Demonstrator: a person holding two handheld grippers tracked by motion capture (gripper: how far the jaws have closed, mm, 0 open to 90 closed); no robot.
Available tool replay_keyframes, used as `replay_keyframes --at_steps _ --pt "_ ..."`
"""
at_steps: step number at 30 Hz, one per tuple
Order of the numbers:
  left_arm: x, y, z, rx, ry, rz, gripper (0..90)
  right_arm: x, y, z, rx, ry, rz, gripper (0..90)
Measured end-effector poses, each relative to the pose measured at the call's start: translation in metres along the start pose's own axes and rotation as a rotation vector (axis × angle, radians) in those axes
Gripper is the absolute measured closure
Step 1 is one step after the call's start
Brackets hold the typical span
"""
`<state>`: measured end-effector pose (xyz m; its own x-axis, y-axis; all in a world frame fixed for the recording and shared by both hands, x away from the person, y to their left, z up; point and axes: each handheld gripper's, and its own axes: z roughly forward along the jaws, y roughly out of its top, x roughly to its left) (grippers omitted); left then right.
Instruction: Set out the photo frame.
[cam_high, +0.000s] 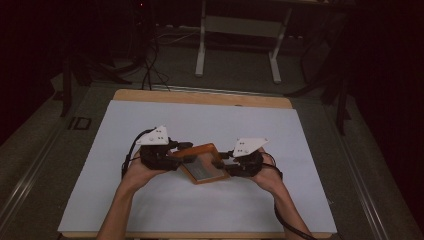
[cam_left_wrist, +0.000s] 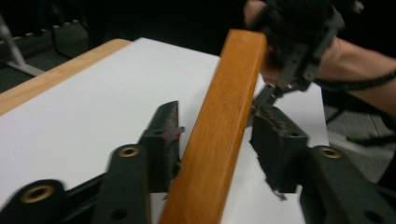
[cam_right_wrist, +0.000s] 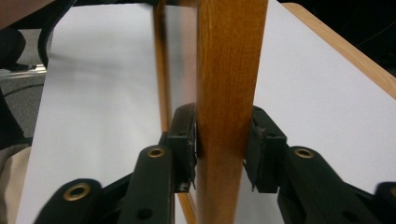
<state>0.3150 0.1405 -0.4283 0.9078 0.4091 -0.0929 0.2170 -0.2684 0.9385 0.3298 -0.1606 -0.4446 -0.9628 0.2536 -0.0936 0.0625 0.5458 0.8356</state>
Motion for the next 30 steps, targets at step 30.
replay_keyframes --at_steps 30 --pt "-0.009 -0.047 0.05 0.115 0.001 -0.077 37.6 0.016 -0.046 -0.023 0.012 -0.079 0.076 67.3"
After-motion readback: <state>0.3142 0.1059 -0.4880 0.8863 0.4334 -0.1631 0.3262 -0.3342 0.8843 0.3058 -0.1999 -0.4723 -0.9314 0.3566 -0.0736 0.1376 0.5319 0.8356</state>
